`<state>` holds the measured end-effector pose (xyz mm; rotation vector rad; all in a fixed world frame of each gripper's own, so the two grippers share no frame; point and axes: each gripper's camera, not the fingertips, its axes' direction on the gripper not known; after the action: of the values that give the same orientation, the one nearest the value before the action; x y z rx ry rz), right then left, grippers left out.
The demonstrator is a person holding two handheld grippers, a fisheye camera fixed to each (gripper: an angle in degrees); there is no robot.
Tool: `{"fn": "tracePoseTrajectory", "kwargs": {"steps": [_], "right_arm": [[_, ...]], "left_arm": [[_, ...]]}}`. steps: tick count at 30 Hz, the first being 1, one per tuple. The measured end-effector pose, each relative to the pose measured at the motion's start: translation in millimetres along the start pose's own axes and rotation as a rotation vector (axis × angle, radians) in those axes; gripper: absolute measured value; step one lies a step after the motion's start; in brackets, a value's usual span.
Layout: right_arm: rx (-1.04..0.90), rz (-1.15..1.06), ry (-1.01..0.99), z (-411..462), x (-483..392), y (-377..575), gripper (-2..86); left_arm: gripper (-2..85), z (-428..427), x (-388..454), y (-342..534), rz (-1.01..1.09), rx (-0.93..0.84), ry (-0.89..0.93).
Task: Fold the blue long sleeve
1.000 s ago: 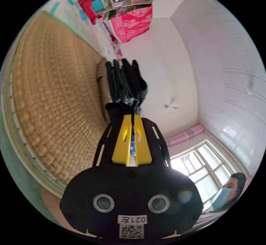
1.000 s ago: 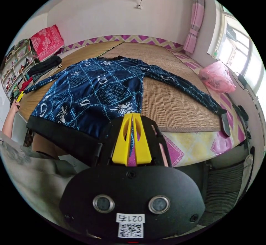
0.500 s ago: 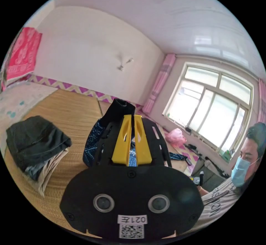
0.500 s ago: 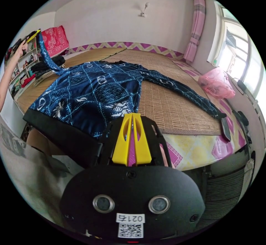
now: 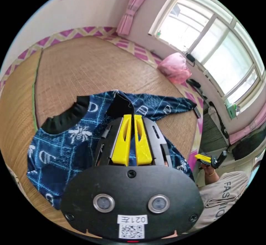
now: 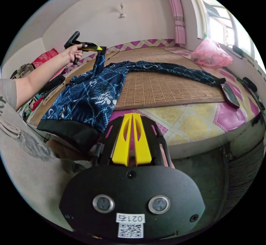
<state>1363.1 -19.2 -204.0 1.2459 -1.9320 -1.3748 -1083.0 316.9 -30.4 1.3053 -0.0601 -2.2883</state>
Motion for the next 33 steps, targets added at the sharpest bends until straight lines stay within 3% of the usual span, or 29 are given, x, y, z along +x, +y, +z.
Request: {"fn": "tracePoseTrajectory", "kwargs": {"steps": [6, 10, 12, 16, 21, 24, 29, 33], "right_arm": [[-0.052, 0.016, -0.017, -23.0, 86.5, 16.9, -1.0], [-0.047, 0.025, -0.011, -43.0, 140.2, 15.8, -1.0], [-0.041, 0.018, 0.000, -51.2, 161.0, 13.6, -0.9], [-0.002, 0.012, 0.003, -78.2, 222.0, -2.0, -0.5], [0.094, 0.123, -0.001, -104.4, 351.6, -59.6, 5.4], [0.101, 0.306, 0.077, -98.3, 464.3, -96.1, 8.4], [0.162, 0.829, -0.139, -72.1, 670.8, -71.4, 13.0], [0.304, 1.016, -0.112, -94.4, 720.2, -37.2, 14.2]], "left_arm": [[0.0, 67.1, 11.4, -4.8, 0.072, 0.003, 0.007], [7.3, 112.8, 8.3, -7.8, 0.109, -0.185, 0.029], [9.0, 99.1, -2.9, -1.1, 0.080, -0.109, 0.095], [8.9, 52.0, -37.4, 20.8, 0.068, 0.026, 0.393], [7.5, -13.3, -56.3, 68.3, 0.095, 0.101, 0.415], [6.6, -51.3, -64.6, 106.8, 0.106, 0.120, 0.389], [6.3, -111.7, -89.0, 178.0, 0.088, 0.158, 0.352], [5.8, -147.6, -108.7, 221.4, 0.060, 0.196, 0.309]]}}
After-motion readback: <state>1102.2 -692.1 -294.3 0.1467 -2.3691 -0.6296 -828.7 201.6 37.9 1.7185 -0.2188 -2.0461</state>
